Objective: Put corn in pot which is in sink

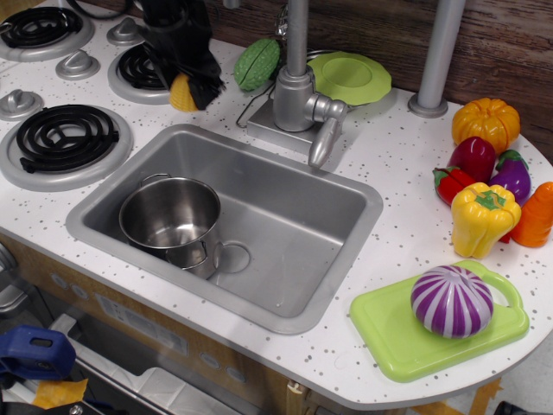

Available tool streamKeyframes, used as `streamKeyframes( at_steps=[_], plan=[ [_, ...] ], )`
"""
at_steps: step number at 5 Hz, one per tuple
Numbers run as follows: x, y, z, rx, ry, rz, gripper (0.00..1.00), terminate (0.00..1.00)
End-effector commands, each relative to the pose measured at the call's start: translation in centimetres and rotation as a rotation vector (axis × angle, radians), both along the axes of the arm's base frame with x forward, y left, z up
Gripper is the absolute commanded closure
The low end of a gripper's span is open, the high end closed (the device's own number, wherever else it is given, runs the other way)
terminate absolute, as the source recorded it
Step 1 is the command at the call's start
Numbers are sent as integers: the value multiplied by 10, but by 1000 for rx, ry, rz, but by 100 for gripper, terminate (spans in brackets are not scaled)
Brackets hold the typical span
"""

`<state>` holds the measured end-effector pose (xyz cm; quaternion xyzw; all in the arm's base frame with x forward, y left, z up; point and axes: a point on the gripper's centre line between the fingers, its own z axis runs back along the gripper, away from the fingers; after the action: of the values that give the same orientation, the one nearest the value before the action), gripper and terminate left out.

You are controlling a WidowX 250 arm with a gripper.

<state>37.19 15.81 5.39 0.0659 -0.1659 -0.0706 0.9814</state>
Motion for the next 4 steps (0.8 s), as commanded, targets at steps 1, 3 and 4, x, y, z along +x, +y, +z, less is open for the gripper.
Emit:
streamKeyframes(
  at_steps=[1,3,4],
  plan=[
    [-31,-9,31,-38,-12,73,100,0],
    [-66,-26,8,-134,16,175,100,0],
    [-79,-24,-7,-158,8,210,100,0]
  ],
)
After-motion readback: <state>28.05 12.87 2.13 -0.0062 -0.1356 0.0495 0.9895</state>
